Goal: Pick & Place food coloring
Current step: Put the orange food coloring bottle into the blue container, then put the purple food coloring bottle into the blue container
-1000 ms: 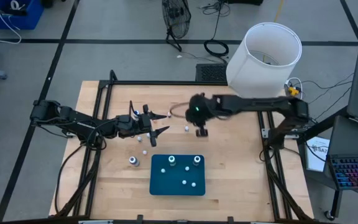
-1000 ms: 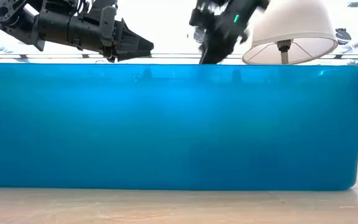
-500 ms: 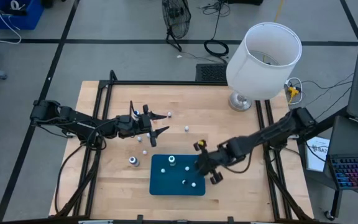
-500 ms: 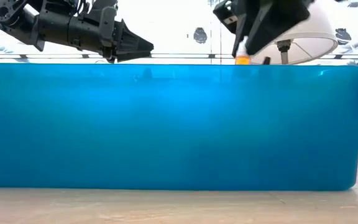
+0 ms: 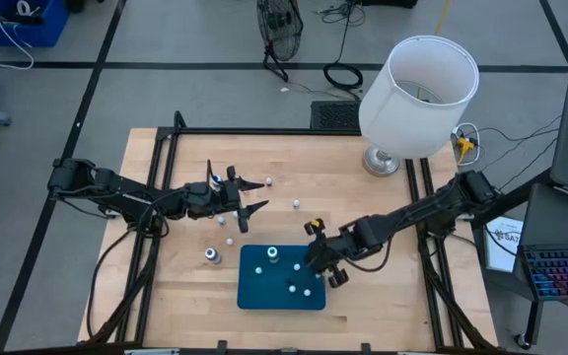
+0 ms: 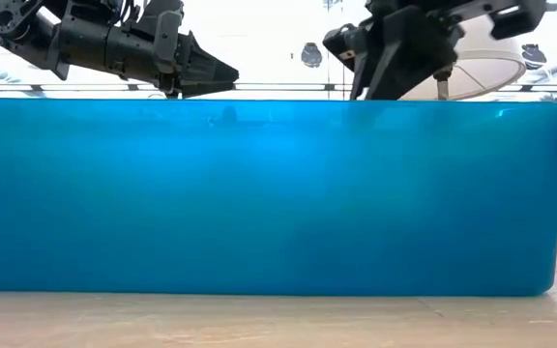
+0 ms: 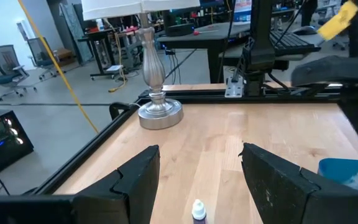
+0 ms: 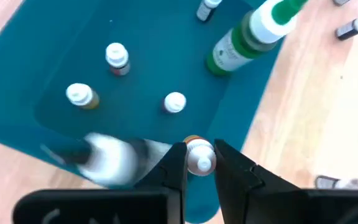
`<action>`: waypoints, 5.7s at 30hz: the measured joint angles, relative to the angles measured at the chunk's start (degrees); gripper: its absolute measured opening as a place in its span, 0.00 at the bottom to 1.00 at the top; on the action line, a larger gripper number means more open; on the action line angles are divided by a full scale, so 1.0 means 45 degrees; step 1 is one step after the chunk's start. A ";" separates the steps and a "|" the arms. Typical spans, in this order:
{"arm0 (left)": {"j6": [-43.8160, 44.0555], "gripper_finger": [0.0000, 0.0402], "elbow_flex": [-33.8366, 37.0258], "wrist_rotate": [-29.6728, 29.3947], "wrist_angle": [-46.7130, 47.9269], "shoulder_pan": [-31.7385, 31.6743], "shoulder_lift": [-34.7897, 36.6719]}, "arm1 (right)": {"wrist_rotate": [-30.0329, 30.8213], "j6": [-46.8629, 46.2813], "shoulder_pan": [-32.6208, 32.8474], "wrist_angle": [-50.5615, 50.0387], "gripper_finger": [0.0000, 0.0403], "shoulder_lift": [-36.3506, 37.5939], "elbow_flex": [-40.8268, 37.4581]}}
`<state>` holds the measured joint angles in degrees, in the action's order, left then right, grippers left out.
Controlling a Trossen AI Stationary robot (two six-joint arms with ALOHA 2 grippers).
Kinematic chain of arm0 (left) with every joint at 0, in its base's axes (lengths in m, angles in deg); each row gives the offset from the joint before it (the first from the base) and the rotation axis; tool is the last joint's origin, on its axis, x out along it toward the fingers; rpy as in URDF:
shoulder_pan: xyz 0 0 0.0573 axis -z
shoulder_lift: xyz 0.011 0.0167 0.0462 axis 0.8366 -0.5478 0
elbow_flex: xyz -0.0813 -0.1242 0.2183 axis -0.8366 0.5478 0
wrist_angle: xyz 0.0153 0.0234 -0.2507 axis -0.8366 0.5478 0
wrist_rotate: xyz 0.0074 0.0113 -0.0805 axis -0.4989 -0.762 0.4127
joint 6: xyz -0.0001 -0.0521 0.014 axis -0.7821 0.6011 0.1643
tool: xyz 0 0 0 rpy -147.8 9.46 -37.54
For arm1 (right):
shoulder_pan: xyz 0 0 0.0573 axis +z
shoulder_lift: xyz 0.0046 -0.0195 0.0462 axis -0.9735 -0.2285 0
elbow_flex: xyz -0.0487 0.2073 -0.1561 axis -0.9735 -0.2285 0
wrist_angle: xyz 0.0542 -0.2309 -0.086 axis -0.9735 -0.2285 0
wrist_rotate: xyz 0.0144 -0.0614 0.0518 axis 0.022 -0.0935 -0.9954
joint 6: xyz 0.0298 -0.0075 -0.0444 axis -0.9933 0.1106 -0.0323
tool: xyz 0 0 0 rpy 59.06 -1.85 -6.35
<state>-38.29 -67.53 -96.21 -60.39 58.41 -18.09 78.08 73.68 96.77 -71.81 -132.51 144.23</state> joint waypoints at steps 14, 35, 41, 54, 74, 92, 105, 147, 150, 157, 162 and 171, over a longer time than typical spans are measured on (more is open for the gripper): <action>-0.0044 0.57 0.0000 0.0000 0.0000 0.0000 0.0000 | -0.0538 0.0675 -0.0452 0.0144 0.11 0.0083 0.0005; 0.0009 0.57 0.0000 0.0005 0.0058 0.0000 0.0005 | -0.2124 0.1105 -0.0993 0.1870 0.11 -0.1946 -0.0665; 0.0003 0.57 0.0000 0.0005 0.0069 0.0000 0.0005 | -0.2093 0.0900 -0.1128 0.1685 0.11 -0.2140 -0.0665; 0.0048 0.57 0.0000 0.0010 0.0118 0.0000 0.0005 | -0.2069 -0.0052 -0.1091 0.1711 0.42 -0.1337 -0.0656; 0.1494 0.57 0.0000 0.0005 0.0651 -0.0024 0.0005 | -0.0395 -0.2169 -0.1003 -0.3025 0.39 0.8907 -0.2820; 0.1204 0.57 0.0000 -0.0005 0.0650 -0.0024 0.0005 | 0.0933 -0.1581 -0.1143 0.7173 0.40 1.8194 -1.3302; 0.1962 0.57 -0.0437 0.0019 0.0979 -0.0088 -0.1105 | -0.0097 -0.1402 -0.2789 0.8645 0.40 1.9707 -1.5077; -0.2064 0.57 -1.4645 0.3923 1.8247 -0.2463 -0.9573 | -0.0068 -0.0600 -0.3014 0.9127 0.40 1.9467 -1.6028; -0.2026 0.57 -1.4649 0.3642 1.7934 -0.2455 -0.9573 | -0.0068 -0.0600 -0.3014 0.9115 0.40 1.9467 -1.6038; -0.2089 0.57 -1.4653 0.3393 1.7918 -0.2595 -1.0128 | -0.0068 -0.0601 -0.3014 0.9119 0.40 1.9467 -1.6038; -0.2109 0.57 -1.4639 0.3851 1.7957 -0.2804 -1.0614 | -0.0068 -0.0605 -0.3014 0.9137 0.40 1.9442 -1.6038; -0.1923 0.57 -1.4632 0.4393 1.7916 -0.2805 -1.0876 | -0.0068 -0.0603 -0.3014 0.9114 0.40 1.9385 -1.6038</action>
<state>-46.95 -133.37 -76.44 20.24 45.79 -67.03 77.77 70.96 83.21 -30.80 -45.27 72.05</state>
